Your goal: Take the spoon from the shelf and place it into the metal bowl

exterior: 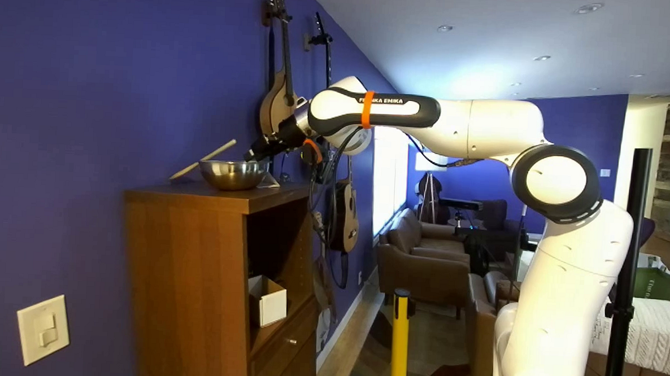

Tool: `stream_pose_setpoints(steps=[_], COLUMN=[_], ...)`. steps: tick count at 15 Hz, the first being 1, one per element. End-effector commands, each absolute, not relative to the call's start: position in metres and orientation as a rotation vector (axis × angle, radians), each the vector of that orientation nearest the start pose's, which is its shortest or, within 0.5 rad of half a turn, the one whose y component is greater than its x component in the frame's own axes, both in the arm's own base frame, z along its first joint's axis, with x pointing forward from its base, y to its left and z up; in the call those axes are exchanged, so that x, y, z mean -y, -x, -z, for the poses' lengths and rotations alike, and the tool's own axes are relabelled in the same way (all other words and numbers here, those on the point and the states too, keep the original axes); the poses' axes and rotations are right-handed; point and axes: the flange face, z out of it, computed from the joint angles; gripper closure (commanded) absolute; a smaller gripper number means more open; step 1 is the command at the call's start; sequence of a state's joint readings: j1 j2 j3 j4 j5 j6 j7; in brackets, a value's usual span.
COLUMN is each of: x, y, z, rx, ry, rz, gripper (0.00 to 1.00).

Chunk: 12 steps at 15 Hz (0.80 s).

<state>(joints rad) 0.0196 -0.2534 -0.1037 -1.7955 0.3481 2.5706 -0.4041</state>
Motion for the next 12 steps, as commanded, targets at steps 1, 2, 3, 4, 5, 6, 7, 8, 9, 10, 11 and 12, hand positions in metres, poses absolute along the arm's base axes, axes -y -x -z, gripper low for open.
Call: stream_pose_setpoints(steps=[1, 2, 3, 4, 5, 6, 7, 8, 9, 10, 11, 12], x=[0.059, 0.059, 0.059, 0.059, 0.06, 0.06, 0.06, 0.06, 0.061, 0.062, 0.063, 0.066], y=[-0.513, -0.514, -0.513, -0.512, -0.51, -0.508, -0.504, -0.499, -0.489, -0.477, -0.463, -0.447], z=[-0.779, -0.78, -0.781, -0.783, -0.785, -0.789, -0.794, -0.799, -0.808, -0.815, -0.821, -0.826], rx=[0.135, 0.13, 0.127, 0.124, 0.119, 0.117, 0.115, 0.112, 0.112, 0.113, 0.112, 0.112], ry=[2.631, 2.627, 2.623, 2.614, 2.6, 2.588, 2.567, 2.545, 2.514, 2.483, 2.45, 2.426], rz=[1.535, 1.537, 1.54, 1.547, 1.555, 1.568, 1.587, 1.605, 1.63, 1.65, 1.664, 1.66], gripper=[0.12, 0.04, 0.01, 0.0, 0.0, 0.0, 0.0, 0.0, 0.0, 0.0, 0.0, 0.0])
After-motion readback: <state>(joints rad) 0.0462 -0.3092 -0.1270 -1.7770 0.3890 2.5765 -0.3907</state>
